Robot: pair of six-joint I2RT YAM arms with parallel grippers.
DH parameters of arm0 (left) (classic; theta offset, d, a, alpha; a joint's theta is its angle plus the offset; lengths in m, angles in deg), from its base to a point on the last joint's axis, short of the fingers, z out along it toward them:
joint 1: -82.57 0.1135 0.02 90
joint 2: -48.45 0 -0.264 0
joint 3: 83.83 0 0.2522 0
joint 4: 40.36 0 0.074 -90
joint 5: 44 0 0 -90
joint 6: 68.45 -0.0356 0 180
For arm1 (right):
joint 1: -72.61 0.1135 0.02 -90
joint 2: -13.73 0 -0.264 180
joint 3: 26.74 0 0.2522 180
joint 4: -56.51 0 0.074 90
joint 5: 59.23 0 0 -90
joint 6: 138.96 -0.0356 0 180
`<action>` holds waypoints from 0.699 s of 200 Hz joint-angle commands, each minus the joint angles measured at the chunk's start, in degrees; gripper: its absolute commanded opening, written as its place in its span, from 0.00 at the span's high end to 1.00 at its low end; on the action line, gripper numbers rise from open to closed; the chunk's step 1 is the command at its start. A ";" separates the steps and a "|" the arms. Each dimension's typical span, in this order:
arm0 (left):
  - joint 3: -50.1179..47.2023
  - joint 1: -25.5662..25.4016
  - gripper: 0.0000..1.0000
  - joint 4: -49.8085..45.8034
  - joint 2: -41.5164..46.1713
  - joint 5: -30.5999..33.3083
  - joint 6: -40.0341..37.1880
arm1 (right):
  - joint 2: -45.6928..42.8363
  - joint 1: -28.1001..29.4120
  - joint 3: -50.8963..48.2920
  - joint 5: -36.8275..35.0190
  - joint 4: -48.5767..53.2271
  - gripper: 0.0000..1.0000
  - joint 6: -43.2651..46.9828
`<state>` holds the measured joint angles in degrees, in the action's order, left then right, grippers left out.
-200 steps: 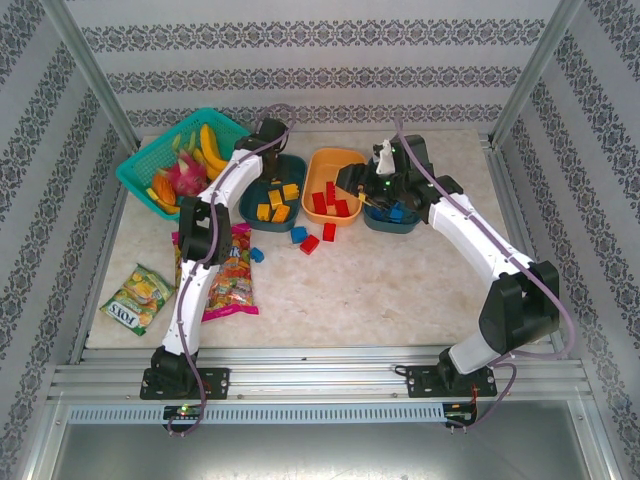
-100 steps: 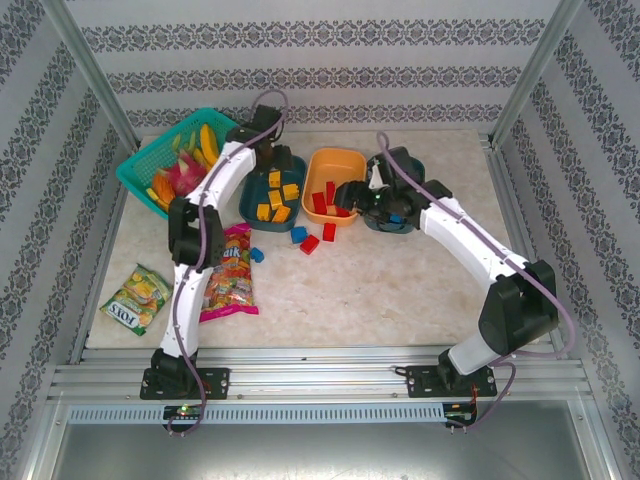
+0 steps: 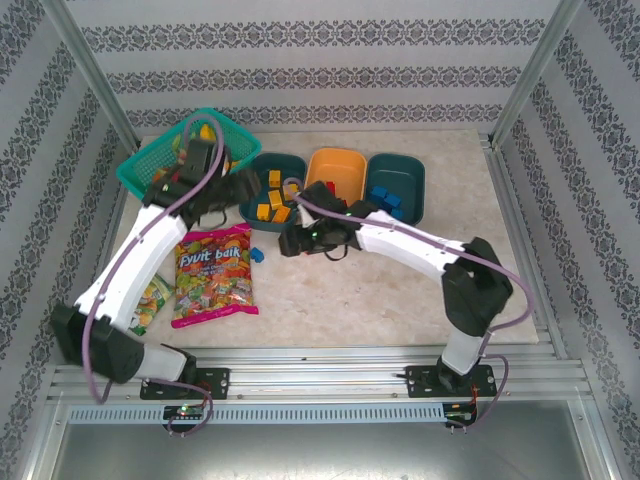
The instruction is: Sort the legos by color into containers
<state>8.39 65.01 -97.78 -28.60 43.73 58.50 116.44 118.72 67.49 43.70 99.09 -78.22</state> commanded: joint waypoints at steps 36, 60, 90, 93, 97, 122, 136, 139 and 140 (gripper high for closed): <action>-20.76 -0.31 0.33 -14.28 27.71 2.68 10.09 | 13.75 5.65 11.69 -1.11 -0.06 0.36 15.76; -21.56 -0.30 0.33 -20.36 34.86 4.01 11.53 | 18.78 5.28 15.70 -2.76 0.88 0.34 16.03; -20.43 -0.33 0.33 -24.13 37.33 3.49 11.99 | 24.10 5.19 20.79 -1.42 1.52 0.37 16.88; -20.32 -0.29 0.33 -24.35 37.33 3.40 11.93 | 24.57 5.22 21.31 -1.38 1.73 0.38 17.05; -20.15 -0.32 0.33 -24.67 37.28 3.43 11.81 | 25.24 5.23 22.14 -1.51 2.16 0.38 17.15; -19.39 -0.28 0.33 -25.15 37.26 3.93 11.63 | 28.66 4.87 26.15 -2.86 4.42 0.38 17.38; -19.32 -0.33 0.33 -24.78 37.24 3.76 11.65 | 30.37 4.49 28.23 -3.68 5.85 0.40 17.34; -19.46 -0.29 0.33 -24.67 37.24 3.68 11.67 | 30.66 4.37 28.71 -3.71 6.13 0.41 17.31; -19.43 -0.28 0.33 -24.61 37.24 3.63 11.70 | 30.77 4.36 28.92 -3.75 6.24 0.41 17.26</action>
<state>-12.50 64.98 -119.81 8.58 46.51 69.27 144.73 124.05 92.19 41.88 101.82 -62.11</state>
